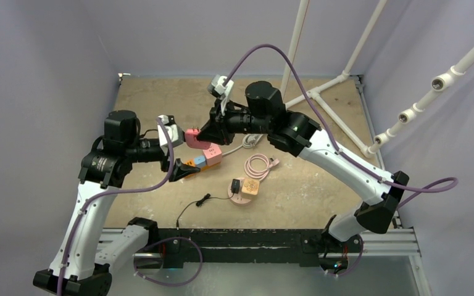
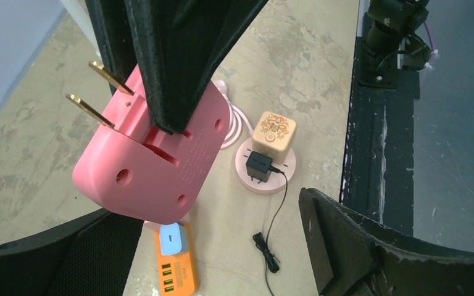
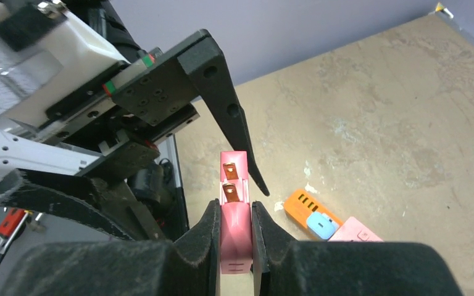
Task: Insert the plug
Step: Pick up the plug from the center of the board.
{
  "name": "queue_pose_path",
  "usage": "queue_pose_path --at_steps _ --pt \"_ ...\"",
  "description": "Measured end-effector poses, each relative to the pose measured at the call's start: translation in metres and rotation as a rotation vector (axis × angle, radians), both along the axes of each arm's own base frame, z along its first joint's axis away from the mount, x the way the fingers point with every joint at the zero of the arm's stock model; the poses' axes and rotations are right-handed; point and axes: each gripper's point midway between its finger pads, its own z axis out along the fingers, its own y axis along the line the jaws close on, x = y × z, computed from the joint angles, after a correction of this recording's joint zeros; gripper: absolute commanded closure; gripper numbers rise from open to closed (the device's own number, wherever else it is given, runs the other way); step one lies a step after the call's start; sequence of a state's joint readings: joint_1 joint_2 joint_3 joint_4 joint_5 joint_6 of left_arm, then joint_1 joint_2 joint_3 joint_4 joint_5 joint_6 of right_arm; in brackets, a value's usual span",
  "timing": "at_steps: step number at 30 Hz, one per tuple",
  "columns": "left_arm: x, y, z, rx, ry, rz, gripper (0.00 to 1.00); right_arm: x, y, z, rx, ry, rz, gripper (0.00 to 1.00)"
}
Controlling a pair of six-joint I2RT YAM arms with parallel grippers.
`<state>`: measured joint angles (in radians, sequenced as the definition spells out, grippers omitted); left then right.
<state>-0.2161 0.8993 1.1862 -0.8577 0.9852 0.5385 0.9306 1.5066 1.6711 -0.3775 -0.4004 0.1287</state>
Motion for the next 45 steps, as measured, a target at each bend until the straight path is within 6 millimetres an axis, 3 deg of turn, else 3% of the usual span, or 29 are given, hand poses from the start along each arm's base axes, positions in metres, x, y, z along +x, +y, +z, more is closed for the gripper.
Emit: queue_pose_path --at_steps 5,13,22,26,34,41,45 --pt "-0.009 0.001 -0.008 -0.004 0.017 -0.006 0.08 -0.006 0.003 -0.018 -0.054 0.016 0.011 1.00" --pt "-0.019 0.000 -0.030 -0.020 0.072 -0.015 0.26 -0.027 0.007 -0.048 -0.114 0.081 0.062 1.00" --pt "-0.022 -0.002 -0.035 -0.021 0.103 -0.044 0.30 -0.034 0.004 -0.052 -0.121 0.097 0.066 1.00" --pt "-0.024 -0.003 -0.033 -0.024 0.103 -0.049 0.37 -0.035 0.004 -0.052 -0.123 0.098 0.069 1.00" --pt "-0.029 -0.001 -0.033 -0.020 0.099 -0.055 0.34 -0.039 0.007 -0.055 -0.131 0.097 0.082 1.00" --pt "-0.032 0.000 -0.038 -0.004 0.097 -0.066 0.30 -0.040 0.015 -0.074 -0.172 0.119 0.094 1.00" --pt "-0.030 0.000 -0.041 0.005 0.105 -0.072 0.36 -0.042 0.016 -0.080 -0.190 0.121 0.101 1.00"
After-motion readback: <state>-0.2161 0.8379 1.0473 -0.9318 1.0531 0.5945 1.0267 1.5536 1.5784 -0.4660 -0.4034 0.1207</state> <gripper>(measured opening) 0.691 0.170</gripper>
